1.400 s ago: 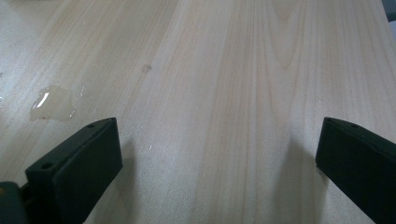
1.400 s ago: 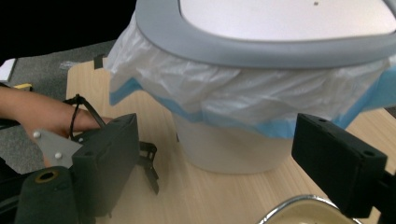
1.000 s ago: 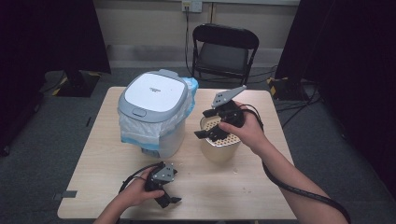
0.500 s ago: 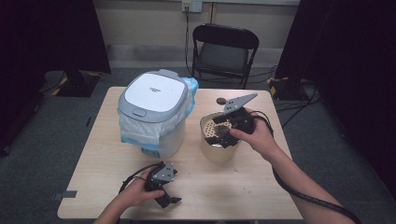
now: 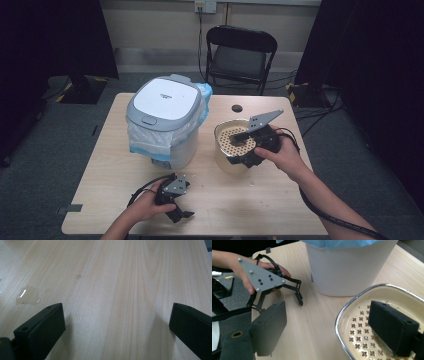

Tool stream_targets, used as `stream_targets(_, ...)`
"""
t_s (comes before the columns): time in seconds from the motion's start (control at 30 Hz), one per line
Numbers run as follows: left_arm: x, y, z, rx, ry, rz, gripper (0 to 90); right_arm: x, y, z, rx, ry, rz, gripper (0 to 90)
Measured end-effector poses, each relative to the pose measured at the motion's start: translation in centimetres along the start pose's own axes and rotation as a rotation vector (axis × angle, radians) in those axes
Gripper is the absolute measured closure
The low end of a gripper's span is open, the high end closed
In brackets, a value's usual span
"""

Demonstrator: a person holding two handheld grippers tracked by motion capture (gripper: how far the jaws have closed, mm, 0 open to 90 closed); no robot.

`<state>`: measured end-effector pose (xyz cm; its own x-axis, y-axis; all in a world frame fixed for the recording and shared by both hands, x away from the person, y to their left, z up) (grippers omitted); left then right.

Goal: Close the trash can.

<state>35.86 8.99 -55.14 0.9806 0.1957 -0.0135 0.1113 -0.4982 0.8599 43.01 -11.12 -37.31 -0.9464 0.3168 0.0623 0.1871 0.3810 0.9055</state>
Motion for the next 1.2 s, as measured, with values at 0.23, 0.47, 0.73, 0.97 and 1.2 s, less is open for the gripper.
stream_targets(0.23,0.0,0.0,0.0,0.000,0.000,0.000,0.0,0.2,-1.2,-0.4,-0.005,0.005,0.015,14.9)
stream_targets(0.47,0.0,0.0,0.0,0.000,0.000,0.000,0.0,0.5,-2.2,-0.8,-0.013,0.004,0.023,14.9)
stream_targets(0.73,0.0,0.0,0.0,-0.001,0.001,0.000,0.0,0.7,-3.8,-1.3,-0.011,0.001,0.040,14.9)
stream_targets(0.97,0.0,0.0,0.0,0.000,0.000,0.000,0.0,0.9,-4.9,-1.6,-0.016,0.001,0.060,14.9)
stream_targets(1.2,0.0,0.0,0.0,-0.001,0.000,-0.001,0.0,0.9,-6.4,-1.8,-0.020,-0.003,0.076,14.9)
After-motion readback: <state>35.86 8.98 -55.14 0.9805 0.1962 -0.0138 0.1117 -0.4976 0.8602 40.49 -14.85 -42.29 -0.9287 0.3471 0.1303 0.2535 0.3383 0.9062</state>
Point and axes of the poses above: each handheld gripper's, and its own axes: z roughly forward along the jaws, y roughly out of its top, x roughly to its left, the point moved 7 cm from there along z, roughly forward along the jaws, and after that the axes turned 14 degrees about -x, right-handed, at the moved point
